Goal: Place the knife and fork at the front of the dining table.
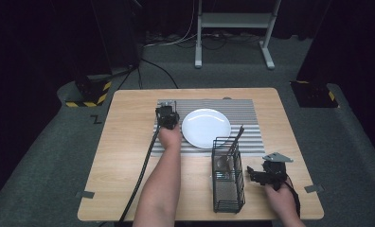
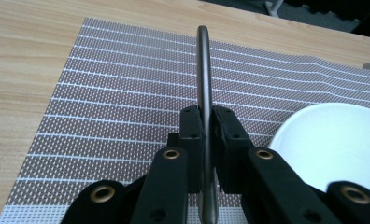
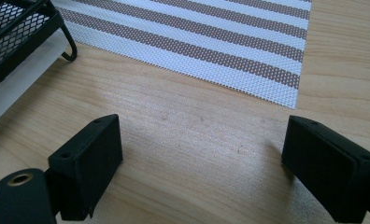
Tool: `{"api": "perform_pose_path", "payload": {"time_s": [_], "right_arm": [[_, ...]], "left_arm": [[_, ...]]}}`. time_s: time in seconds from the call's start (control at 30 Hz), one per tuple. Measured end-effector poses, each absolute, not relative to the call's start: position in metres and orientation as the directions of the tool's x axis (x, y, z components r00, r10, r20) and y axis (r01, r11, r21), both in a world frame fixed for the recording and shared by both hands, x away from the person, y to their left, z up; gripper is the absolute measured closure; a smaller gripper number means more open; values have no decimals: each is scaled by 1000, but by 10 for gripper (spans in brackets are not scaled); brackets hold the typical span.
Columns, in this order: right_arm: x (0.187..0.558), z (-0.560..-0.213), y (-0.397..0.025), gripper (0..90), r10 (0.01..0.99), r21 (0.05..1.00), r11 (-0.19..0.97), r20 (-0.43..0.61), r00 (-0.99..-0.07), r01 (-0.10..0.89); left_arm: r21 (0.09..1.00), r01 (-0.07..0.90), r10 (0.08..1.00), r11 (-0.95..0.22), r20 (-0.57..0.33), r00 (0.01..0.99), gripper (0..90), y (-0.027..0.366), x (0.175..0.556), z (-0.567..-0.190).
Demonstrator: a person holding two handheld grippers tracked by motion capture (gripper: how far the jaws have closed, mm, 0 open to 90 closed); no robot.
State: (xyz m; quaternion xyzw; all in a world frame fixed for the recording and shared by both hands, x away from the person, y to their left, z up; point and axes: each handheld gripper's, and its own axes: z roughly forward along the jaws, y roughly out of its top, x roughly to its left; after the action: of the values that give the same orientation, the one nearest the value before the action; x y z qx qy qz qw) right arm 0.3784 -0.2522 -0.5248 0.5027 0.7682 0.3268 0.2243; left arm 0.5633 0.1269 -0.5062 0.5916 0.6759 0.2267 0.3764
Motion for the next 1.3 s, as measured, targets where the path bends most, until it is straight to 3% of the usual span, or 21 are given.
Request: {"api": "perform_pose_path", "payload": {"time_s": [0.13,0.2,0.27,0.57,0.73,1.07,1.3], "right_arm": [[378,-525,-252,117,919,728,281,-16,-394,626],[378,-525,-252,117,919,727,281,-16,-394,626],[378,-525,-252,117,918,728,283,-17,-396,625],[378,-525,-252,117,917,728,285,-18,-398,624],[378,-525,-252,117,917,728,285,-18,-398,624],[378,-525,-252,116,917,727,283,-15,-399,625],[378,-525,-252,116,917,727,283,-15,-398,625]], "left_arm": [[756,625,970,194,-242,-8,814,127,563,-507],[770,602,967,209,-256,-8,728,128,562,-500],[772,594,962,228,-273,-15,701,130,561,-496],[791,589,978,162,-208,10,689,143,541,-487],[801,585,985,124,-173,28,636,154,521,-488],[802,597,992,12,-83,92,632,173,472,-505],[785,617,993,-50,-25,112,522,191,432,-514]]}}
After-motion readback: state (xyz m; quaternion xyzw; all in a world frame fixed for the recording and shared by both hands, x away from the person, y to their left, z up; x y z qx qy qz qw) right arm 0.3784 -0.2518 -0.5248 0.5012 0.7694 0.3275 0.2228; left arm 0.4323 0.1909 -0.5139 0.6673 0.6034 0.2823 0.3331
